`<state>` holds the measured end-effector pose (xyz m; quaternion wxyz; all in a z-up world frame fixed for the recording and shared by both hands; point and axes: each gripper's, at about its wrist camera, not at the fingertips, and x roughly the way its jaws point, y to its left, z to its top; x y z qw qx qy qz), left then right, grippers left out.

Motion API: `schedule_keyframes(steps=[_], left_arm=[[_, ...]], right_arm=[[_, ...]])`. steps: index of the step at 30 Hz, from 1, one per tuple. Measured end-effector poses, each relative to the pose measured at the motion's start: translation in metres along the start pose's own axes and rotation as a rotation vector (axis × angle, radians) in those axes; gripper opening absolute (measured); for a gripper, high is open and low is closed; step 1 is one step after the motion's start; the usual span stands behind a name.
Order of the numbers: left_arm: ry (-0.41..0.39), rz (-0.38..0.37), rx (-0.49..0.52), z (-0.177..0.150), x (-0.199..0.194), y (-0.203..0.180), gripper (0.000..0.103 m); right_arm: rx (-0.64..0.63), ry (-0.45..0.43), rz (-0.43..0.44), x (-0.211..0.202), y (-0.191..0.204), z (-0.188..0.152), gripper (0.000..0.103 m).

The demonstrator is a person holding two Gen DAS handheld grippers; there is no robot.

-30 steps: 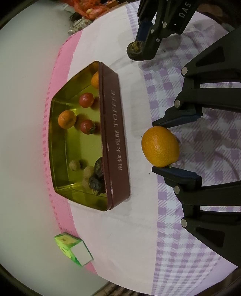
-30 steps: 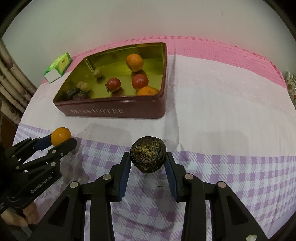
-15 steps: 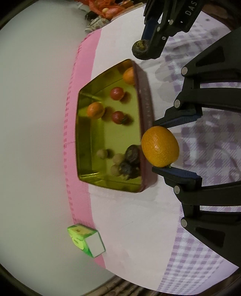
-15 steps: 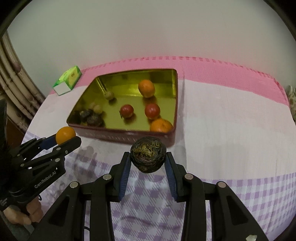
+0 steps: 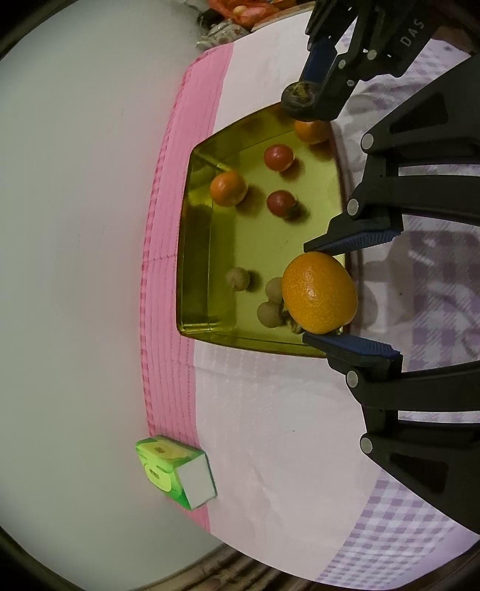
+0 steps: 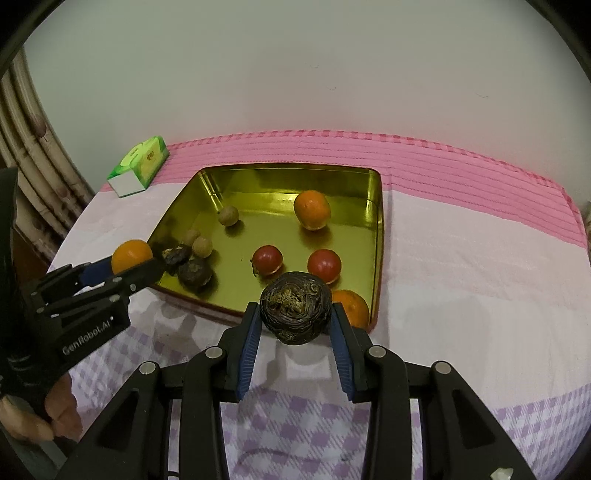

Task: Organize fruits
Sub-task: 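Carry the orange and dried fruit into the tin and open both grippers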

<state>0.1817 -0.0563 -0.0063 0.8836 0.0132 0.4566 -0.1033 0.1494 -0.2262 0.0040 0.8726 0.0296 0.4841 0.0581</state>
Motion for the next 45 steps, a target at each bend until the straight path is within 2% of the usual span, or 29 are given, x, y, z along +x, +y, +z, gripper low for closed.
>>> schedule_keyframes(steps=[8, 22, 45], left_arm=[[0.028, -0.011, -0.001, 0.01, 0.018, 0.009, 0.042], [0.059, -0.007, 0.042, 0.016, 0.039, 0.002, 0.042], [0.061, 0.016, 0.075, 0.016, 0.044, -0.003, 0.042]], right_arm=[[-0.012, 0.032, -0.01, 0.023, -0.003, 0.01, 0.035], [-0.023, 0.064, -0.017, 0.049, 0.001, 0.02, 0.035], [-0.027, 0.068, -0.034, 0.056, 0.003, 0.021, 0.036]])
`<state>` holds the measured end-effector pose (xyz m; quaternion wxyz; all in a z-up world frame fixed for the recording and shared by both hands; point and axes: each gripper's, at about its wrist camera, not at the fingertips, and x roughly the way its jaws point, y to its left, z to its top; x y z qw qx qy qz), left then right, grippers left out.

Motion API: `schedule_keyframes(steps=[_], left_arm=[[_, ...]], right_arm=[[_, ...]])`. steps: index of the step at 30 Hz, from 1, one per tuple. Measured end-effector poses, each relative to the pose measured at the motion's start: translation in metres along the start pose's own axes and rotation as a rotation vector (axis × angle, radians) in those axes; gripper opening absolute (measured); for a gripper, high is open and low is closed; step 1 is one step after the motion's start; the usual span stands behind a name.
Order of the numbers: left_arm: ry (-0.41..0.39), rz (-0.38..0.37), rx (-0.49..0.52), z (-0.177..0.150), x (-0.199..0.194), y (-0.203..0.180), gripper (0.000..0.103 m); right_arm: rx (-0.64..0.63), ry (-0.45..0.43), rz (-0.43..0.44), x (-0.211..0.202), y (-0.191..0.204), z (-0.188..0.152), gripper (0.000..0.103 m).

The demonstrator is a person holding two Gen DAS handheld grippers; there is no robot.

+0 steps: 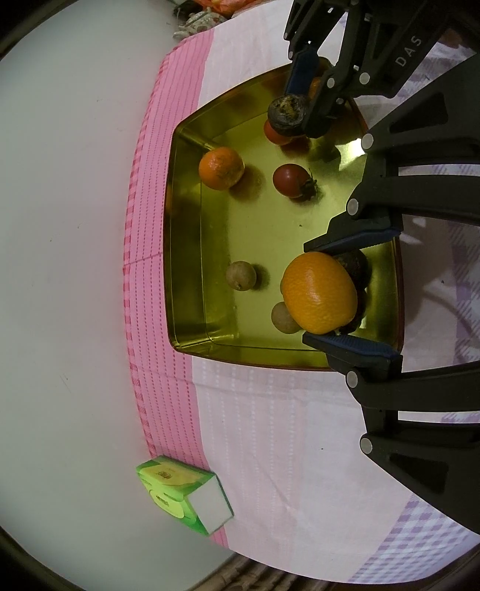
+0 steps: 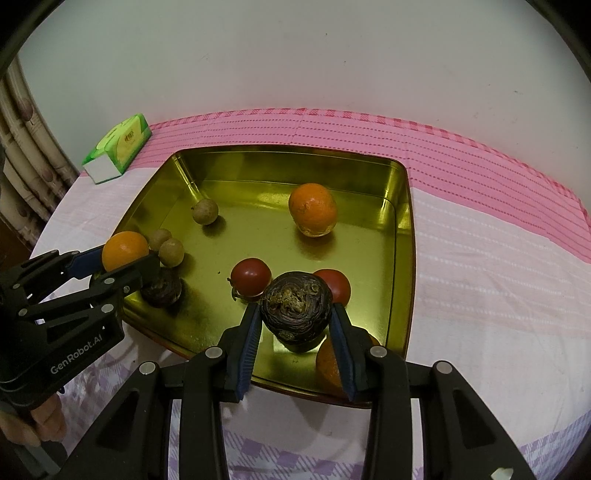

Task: Organize fruits
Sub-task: 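Carry the orange and dried fruit into the tin and open both grippers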

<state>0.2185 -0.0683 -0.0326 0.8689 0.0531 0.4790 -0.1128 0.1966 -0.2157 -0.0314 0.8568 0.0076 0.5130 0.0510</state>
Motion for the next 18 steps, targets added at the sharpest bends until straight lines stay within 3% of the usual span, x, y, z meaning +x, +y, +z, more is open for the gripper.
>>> schedule_keyframes(steps=[12, 15, 18], left_arm=[[-0.011, 0.004, 0.0, 0.0, -0.005, 0.003, 0.043], [-0.011, 0.002, -0.003, -0.001, -0.007, 0.003, 0.044], [-0.018, -0.004, -0.012, -0.002, -0.012, 0.005, 0.046]], right_arm=[[0.008, -0.005, 0.006, -0.003, -0.002, 0.0, 0.037], [0.011, -0.023, -0.004, -0.008, -0.002, 0.001, 0.048], [0.017, -0.041, -0.004, -0.016, -0.003, -0.001, 0.051]])
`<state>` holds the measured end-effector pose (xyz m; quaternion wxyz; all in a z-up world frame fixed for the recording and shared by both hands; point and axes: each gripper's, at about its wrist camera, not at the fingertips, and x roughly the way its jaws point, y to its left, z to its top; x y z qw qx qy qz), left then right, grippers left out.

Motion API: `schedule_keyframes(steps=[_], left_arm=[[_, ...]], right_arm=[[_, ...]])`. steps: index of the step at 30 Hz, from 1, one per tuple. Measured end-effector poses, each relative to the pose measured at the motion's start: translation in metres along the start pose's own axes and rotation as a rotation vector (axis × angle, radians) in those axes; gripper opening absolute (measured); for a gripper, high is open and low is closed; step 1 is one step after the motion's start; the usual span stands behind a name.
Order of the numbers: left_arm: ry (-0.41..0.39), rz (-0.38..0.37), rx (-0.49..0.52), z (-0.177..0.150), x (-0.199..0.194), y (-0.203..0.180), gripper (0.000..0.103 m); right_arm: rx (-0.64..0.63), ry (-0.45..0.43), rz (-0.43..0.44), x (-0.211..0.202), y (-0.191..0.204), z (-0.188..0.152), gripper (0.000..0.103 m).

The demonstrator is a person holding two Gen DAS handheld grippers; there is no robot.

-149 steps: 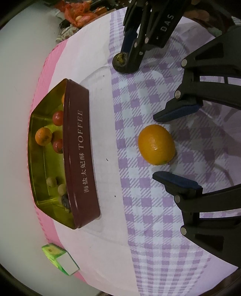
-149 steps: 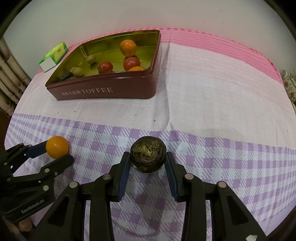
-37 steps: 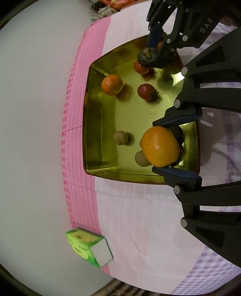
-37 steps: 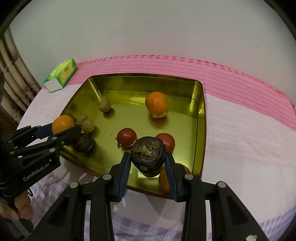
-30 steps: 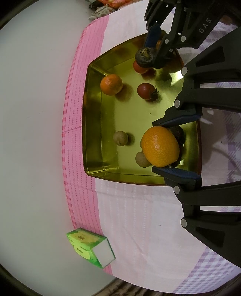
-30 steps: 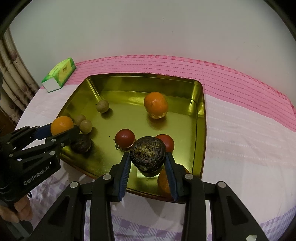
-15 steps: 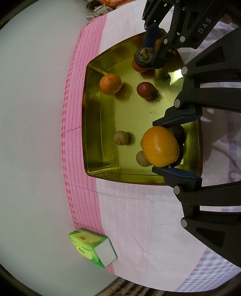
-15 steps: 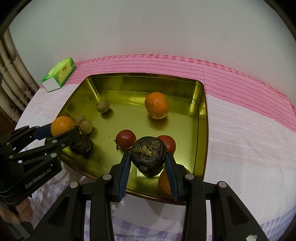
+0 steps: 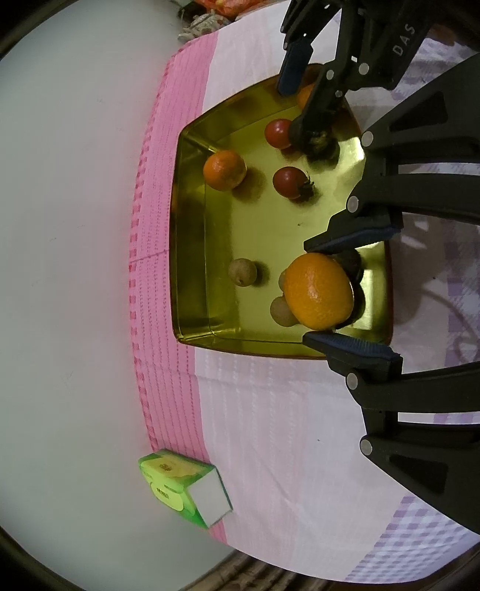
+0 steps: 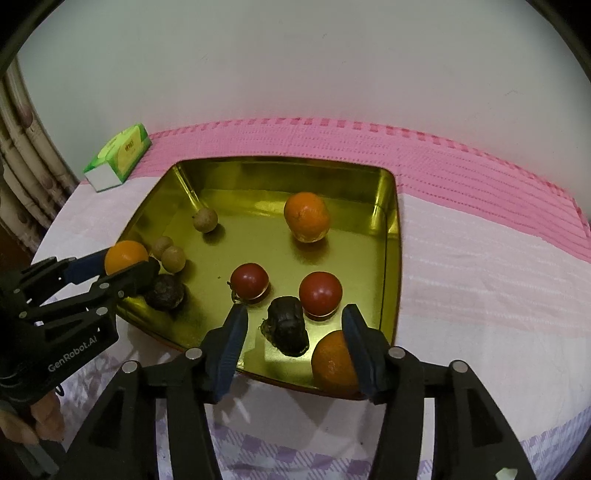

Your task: Organize fruits

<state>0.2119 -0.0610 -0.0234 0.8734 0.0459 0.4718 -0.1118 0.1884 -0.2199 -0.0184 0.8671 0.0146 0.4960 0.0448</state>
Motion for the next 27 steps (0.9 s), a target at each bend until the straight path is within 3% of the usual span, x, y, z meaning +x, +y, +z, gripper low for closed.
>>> schedule_keyframes(steps=[2, 7, 14, 24, 27], left_arm=[[-0.011, -0.001, -0.006, -0.002, -0.006, 0.002, 0.055], [-0.04, -0.005, -0.006, -0.009, -0.024, 0.005, 0.06], [-0.044, 0.0, -0.009, -0.024, -0.038, 0.005, 0.061], [-0.023, 0.042, -0.017, -0.051, -0.05, 0.002, 0.064], [-0.029, 0.052, -0.015, -0.054, -0.056, 0.001, 0.067]], right_arm=[[0.003, -0.014, -0.007, -0.006, 0.0, -0.002, 0.056], [0.024, -0.049, -0.026, -0.023, -0.002, -0.013, 0.07], [0.066, -0.069, -0.027, -0.04, -0.005, -0.033, 0.076], [0.041, -0.029, -0.026, -0.049, 0.01, -0.058, 0.081], [0.031, -0.028, -0.04, -0.053, 0.013, -0.061, 0.088]])
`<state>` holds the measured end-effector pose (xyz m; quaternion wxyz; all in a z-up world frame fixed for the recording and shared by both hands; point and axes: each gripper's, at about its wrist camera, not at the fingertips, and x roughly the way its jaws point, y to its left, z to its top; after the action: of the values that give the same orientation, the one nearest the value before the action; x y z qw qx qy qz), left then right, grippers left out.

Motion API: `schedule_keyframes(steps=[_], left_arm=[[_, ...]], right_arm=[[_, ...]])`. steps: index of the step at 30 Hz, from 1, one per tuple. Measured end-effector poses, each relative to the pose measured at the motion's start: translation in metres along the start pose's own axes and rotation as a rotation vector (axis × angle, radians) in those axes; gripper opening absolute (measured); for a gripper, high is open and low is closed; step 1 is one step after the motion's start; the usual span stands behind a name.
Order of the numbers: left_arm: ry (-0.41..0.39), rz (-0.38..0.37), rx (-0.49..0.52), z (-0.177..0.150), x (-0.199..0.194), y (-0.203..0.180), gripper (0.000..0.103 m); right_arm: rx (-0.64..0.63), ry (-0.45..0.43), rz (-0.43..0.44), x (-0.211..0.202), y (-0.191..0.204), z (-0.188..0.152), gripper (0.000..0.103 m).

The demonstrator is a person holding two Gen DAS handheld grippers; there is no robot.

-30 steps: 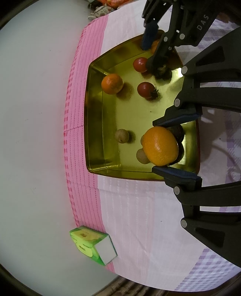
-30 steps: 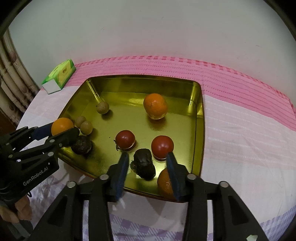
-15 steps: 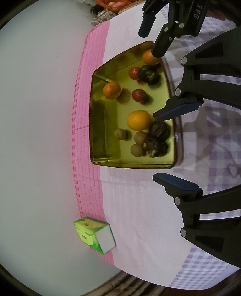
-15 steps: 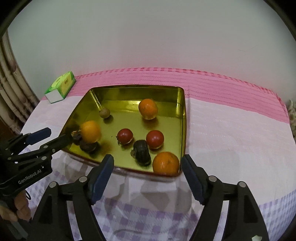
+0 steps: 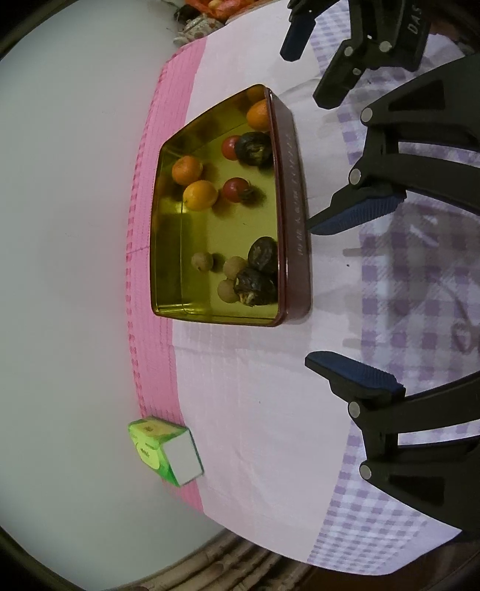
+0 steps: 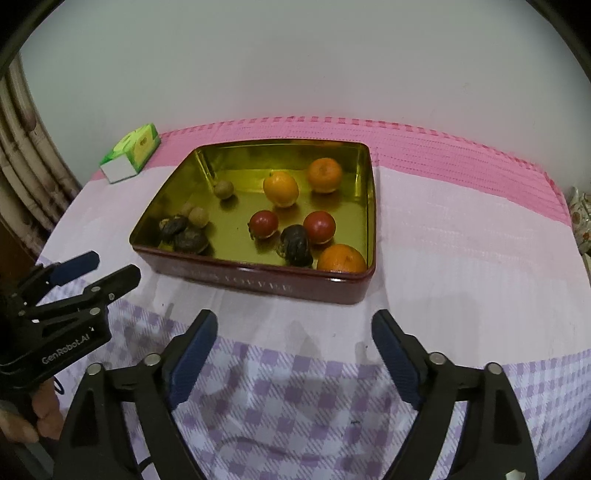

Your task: Organize fruits

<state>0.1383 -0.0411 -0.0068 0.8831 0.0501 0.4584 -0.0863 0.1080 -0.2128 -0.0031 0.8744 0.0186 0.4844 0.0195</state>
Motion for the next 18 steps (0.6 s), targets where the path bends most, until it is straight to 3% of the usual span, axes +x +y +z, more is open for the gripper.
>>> schedule_keyframes(steps=[5, 18], left_arm=[[-0.015, 0.013, 0.0, -0.005, -0.01, -0.004, 0.073], [-0.026, 0.035, 0.001, -0.011, -0.02, -0.006, 0.081]], right_arm=[[-0.004, -0.005, -0.018, -0.005, 0.003, -0.002, 0.102], [-0.004, -0.012, -0.035, -0.013, 0.001, -0.011, 0.102]])
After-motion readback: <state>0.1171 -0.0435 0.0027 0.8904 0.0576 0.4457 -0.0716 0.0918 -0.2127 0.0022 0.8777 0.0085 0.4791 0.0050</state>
